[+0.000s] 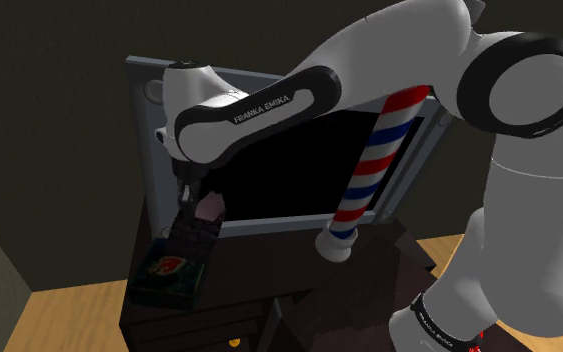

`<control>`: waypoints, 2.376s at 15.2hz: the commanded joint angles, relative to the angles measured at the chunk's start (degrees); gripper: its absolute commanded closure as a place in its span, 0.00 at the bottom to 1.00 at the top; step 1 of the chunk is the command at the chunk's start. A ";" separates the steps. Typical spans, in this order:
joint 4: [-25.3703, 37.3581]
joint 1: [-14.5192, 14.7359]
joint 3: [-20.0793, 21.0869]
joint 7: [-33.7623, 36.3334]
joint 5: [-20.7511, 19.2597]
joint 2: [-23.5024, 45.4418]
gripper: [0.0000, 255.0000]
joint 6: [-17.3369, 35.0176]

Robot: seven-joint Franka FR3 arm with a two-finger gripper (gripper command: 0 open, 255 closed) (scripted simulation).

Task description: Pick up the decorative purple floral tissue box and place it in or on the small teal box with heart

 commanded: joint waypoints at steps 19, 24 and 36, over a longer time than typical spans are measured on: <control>18.12 4.25 -0.39 3.89 -2.28 17.04 1.00 -1.09; 17.89 4.40 -0.64 4.05 -2.59 19.32 1.00 1.41; 16.88 4.22 -0.68 3.95 -2.65 19.35 0.00 2.43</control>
